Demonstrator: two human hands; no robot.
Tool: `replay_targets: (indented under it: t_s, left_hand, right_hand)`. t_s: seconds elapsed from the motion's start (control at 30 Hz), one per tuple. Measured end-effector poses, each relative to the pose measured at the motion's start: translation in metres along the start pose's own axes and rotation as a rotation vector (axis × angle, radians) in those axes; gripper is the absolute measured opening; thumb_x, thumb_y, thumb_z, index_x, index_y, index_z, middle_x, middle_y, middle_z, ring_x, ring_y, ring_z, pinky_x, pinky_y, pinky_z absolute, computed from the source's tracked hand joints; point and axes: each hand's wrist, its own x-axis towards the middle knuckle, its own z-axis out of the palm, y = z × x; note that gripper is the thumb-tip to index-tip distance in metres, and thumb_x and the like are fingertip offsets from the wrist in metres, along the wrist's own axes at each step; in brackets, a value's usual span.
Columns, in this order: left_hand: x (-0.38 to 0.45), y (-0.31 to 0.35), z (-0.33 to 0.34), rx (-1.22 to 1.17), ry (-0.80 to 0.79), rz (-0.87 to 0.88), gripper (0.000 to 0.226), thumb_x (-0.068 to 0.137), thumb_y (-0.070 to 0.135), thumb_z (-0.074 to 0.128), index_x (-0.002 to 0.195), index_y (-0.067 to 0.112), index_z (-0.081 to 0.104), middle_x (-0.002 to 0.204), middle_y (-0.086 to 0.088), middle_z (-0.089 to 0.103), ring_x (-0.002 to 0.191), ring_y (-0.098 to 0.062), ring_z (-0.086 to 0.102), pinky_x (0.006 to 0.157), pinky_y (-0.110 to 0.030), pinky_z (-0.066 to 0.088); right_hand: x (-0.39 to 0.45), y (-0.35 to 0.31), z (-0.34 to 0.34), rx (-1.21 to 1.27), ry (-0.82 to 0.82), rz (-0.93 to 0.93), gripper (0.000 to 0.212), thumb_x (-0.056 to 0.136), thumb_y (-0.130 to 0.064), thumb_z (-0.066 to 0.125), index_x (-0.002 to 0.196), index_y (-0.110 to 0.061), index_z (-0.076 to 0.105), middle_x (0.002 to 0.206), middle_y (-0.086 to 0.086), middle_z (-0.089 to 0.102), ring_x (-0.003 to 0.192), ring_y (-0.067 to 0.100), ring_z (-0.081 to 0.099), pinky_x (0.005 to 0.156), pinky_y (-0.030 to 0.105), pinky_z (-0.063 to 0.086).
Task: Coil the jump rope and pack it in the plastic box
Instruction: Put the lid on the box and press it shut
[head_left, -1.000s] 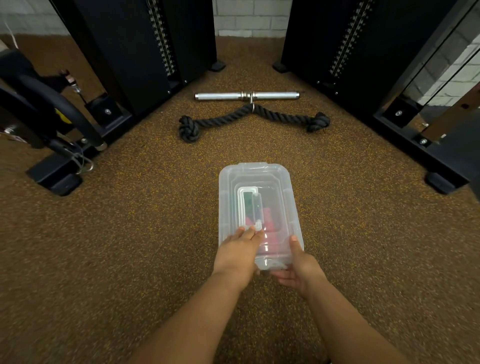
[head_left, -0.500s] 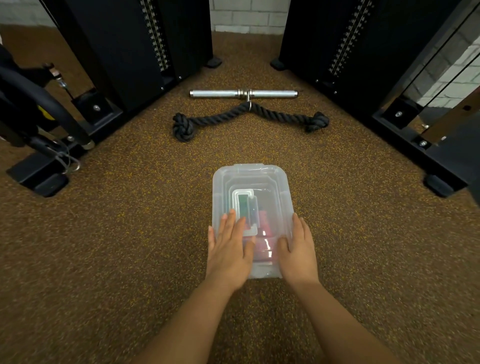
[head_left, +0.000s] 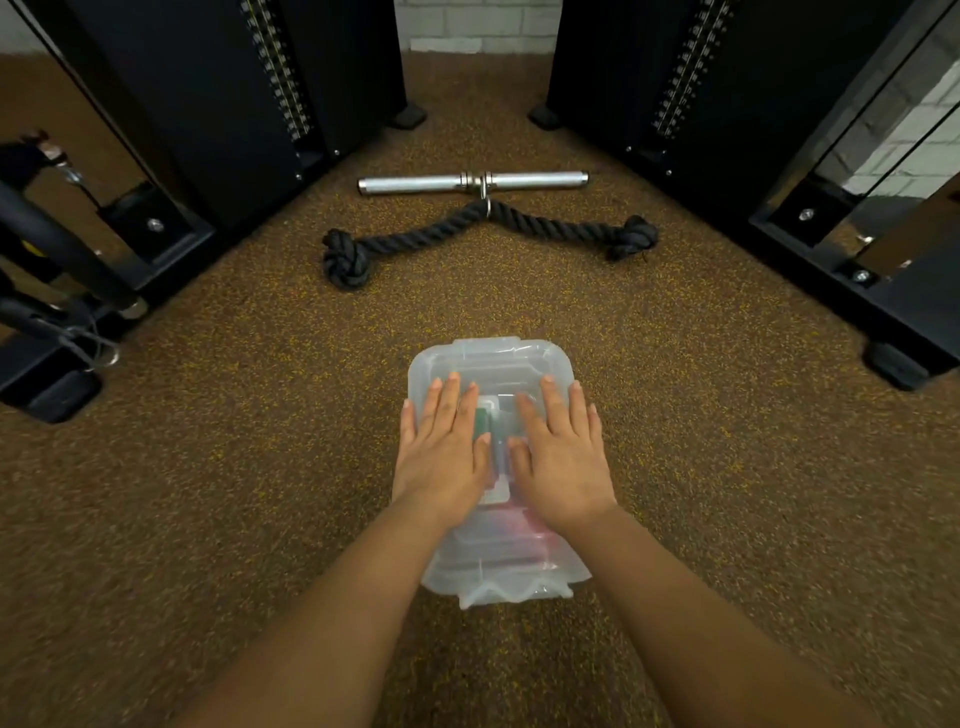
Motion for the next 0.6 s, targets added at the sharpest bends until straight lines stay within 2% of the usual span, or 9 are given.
replay_targets:
  t_s: [0.13, 0.23, 0.3, 0.33, 0.4, 0.43, 0.5, 0.6]
  left_hand:
    - [0.036, -0.003, -0.018, -0.022, 0.050, 0.017, 0.060, 0.100, 0.034, 0.025, 0.153, 0.017, 0.001, 0.163, -0.003, 0.002, 0.149, -0.017, -0.005, 0.118, -0.040, -0.011]
    - [0.069, -0.007, -0.030, 0.003, 0.093, 0.004, 0.062, 0.098, 0.035, 0.033, 0.153, 0.017, 0.008, 0.161, -0.005, 0.017, 0.149, -0.020, 0.009, 0.119, -0.043, -0.005]
    - [0.089, -0.010, -0.037, -0.031, 0.041, -0.078, 0.062, 0.096, 0.038, 0.040, 0.151, 0.016, 0.020, 0.156, -0.008, 0.030, 0.145, -0.024, 0.024, 0.119, -0.044, 0.005]
    - [0.097, -0.011, -0.041, -0.060, -0.019, -0.117, 0.060, 0.095, 0.040, 0.043, 0.148, 0.016, 0.028, 0.152, -0.010, 0.037, 0.140, -0.027, 0.033, 0.117, -0.043, 0.016]
    - [0.108, -0.013, -0.048, -0.131, -0.141, -0.167, 0.055, 0.093, 0.046, 0.047, 0.139, 0.017, 0.044, 0.143, -0.012, 0.047, 0.128, -0.030, 0.047, 0.103, -0.037, 0.036]
    - [0.112, -0.014, -0.050, -0.163, -0.172, -0.185, 0.054, 0.090, 0.049, 0.049, 0.134, 0.018, 0.050, 0.139, -0.012, 0.052, 0.122, -0.030, 0.051, 0.094, -0.034, 0.041]
    - [0.119, -0.018, -0.053, -0.209, -0.212, -0.221, 0.057, 0.083, 0.057, 0.054, 0.124, 0.018, 0.060, 0.128, -0.010, 0.060, 0.110, -0.028, 0.058, 0.082, -0.031, 0.043]
    - [0.127, -0.027, -0.056, -0.345, -0.320, -0.306, 0.068, 0.070, 0.066, 0.063, 0.115, 0.015, 0.065, 0.118, -0.008, 0.064, 0.101, -0.027, 0.061, 0.079, -0.031, 0.046]
  right_hand:
    - [0.019, -0.006, -0.003, -0.016, 0.012, -0.128, 0.059, 0.093, -0.045, 0.022, 0.148, -0.024, 0.025, 0.160, 0.010, 0.014, 0.147, 0.033, 0.003, 0.117, 0.049, 0.001]
    - [0.028, -0.012, -0.003, 0.000, -0.045, -0.164, 0.060, 0.097, -0.042, 0.034, 0.151, -0.026, 0.012, 0.161, 0.009, 0.007, 0.148, 0.031, -0.001, 0.118, 0.045, -0.001]
    - [0.034, -0.014, -0.004, -0.024, -0.056, -0.162, 0.063, 0.097, -0.042, 0.035, 0.151, -0.026, 0.007, 0.161, 0.010, 0.002, 0.147, 0.032, -0.004, 0.118, 0.046, -0.002]
    - [0.037, -0.015, -0.004, -0.037, -0.059, -0.159, 0.063, 0.097, -0.041, 0.035, 0.151, -0.026, 0.007, 0.161, 0.011, 0.000, 0.147, 0.033, -0.005, 0.118, 0.047, -0.002]
    - [0.039, -0.016, -0.001, -0.040, -0.055, -0.152, 0.062, 0.096, -0.040, 0.035, 0.151, -0.023, 0.009, 0.161, 0.012, 0.001, 0.147, 0.034, -0.005, 0.117, 0.048, -0.003]
    - [0.038, -0.016, 0.001, -0.037, -0.037, -0.155, 0.062, 0.096, -0.040, 0.034, 0.151, -0.022, 0.012, 0.161, 0.013, 0.003, 0.147, 0.035, -0.003, 0.117, 0.048, -0.003]
    - [0.037, -0.016, 0.006, -0.043, 0.017, -0.161, 0.061, 0.094, -0.041, 0.029, 0.150, -0.021, 0.018, 0.160, 0.015, 0.011, 0.147, 0.038, 0.003, 0.116, 0.049, -0.001]
    - [0.037, -0.016, 0.012, -0.040, 0.052, -0.152, 0.061, 0.091, -0.041, 0.027, 0.149, -0.021, 0.023, 0.158, 0.015, 0.017, 0.146, 0.038, 0.008, 0.116, 0.050, 0.002]
